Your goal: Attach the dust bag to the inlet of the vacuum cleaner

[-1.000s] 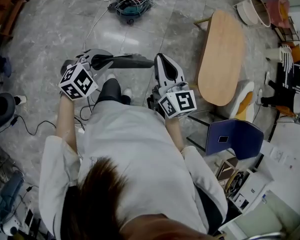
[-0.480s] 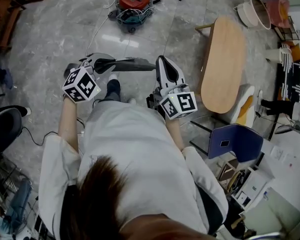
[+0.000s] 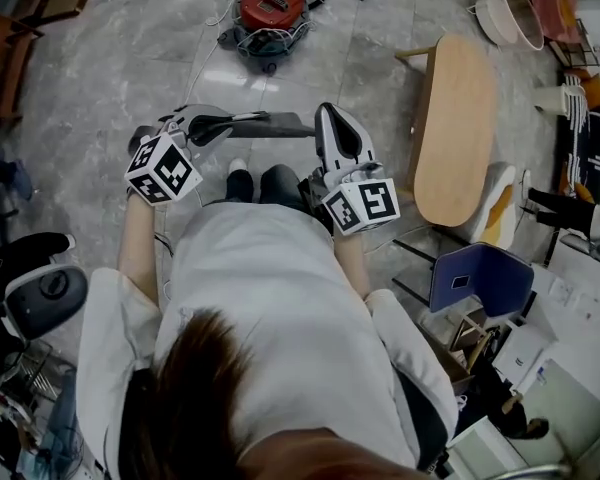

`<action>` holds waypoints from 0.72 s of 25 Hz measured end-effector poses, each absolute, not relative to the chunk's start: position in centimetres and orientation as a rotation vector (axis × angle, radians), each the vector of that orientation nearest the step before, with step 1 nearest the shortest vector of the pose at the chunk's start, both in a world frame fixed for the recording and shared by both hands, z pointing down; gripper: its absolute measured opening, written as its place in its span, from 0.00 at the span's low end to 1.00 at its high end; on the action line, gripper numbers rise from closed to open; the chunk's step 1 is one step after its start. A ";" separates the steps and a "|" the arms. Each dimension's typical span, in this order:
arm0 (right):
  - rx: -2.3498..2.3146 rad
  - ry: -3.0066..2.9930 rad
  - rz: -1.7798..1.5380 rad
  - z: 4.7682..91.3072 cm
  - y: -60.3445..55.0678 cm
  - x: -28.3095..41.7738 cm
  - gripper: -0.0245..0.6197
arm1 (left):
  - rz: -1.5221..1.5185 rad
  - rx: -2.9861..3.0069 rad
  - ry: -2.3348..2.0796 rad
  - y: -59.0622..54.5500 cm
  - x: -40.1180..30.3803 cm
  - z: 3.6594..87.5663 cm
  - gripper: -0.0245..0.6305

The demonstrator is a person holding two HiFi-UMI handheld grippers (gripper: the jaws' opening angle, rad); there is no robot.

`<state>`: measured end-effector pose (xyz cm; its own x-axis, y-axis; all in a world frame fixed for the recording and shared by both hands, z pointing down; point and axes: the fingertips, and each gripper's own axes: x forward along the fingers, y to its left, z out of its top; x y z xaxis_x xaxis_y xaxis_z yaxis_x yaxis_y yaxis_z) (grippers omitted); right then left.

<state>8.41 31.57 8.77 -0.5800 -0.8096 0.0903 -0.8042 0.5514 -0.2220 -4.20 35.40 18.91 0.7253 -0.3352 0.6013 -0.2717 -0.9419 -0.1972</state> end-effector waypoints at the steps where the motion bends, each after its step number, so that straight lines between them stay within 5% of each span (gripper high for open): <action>1: -1.428 2.750 -0.377 8.8 31.2 8.1 0.04 | -1.014 -2.832 0.497 35.1 -4.4 19.0 0.10; 18: -1.332 2.834 -0.416 11.4 19.0 5.8 0.04 | -1.087 -2.832 0.573 24.5 -6.6 21.2 0.10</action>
